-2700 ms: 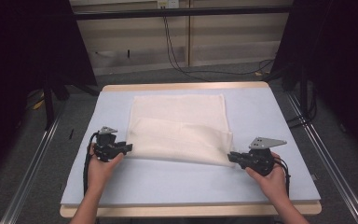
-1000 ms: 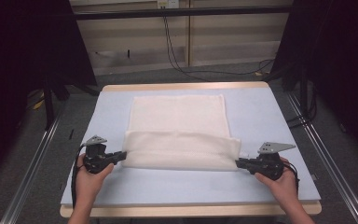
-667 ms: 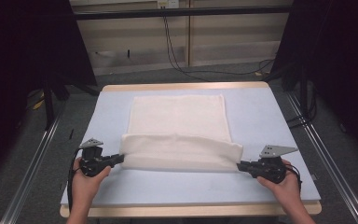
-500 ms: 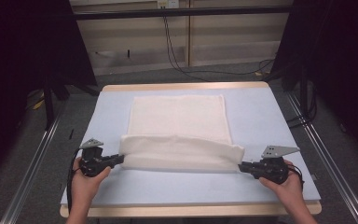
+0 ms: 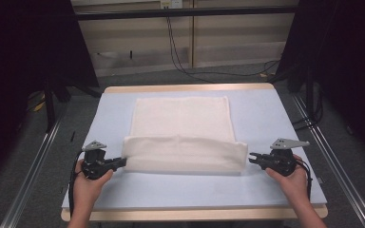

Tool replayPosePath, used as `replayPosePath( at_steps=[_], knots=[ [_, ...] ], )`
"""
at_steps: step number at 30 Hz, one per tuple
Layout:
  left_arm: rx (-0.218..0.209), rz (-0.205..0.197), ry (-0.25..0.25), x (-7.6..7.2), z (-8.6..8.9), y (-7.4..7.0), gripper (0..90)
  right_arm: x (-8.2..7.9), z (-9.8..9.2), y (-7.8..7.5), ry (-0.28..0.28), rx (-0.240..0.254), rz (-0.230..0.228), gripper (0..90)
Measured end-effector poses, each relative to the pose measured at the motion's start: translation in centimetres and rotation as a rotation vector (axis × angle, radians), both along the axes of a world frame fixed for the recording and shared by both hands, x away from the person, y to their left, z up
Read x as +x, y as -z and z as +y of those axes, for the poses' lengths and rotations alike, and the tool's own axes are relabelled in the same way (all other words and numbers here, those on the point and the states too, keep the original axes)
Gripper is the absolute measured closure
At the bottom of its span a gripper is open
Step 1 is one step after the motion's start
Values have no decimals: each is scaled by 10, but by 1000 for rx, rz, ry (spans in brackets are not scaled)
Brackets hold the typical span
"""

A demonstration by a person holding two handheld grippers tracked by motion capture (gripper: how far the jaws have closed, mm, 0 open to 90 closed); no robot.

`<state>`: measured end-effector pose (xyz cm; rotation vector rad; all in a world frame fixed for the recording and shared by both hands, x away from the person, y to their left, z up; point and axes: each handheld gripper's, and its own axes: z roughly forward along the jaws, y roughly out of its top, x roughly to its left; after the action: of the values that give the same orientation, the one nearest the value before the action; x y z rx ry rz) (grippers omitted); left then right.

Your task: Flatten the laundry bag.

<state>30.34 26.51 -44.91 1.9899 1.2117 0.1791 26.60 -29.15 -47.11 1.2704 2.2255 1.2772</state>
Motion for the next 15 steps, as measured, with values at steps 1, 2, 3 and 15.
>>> replayPosePath(
  at_steps=[1, 2, 3, 15],
  knots=[
    [-8, 10, -1, 0, 0, 0, 814, 1, 1, 0, -3, 9, -7, 831],
    [-19, 21, -10, 0, 0, 1, 820, 2, 3, -1, -18, 18, -13, 842],
    [-15, 23, -10, 1, 0, 0, 822, 2, 4, -1, -43, 32, -24, 847],
    [-28, 32, -15, 3, 9, -8, 657, -10, 20, 8, -239, -8, 15, 877]
  ],
)
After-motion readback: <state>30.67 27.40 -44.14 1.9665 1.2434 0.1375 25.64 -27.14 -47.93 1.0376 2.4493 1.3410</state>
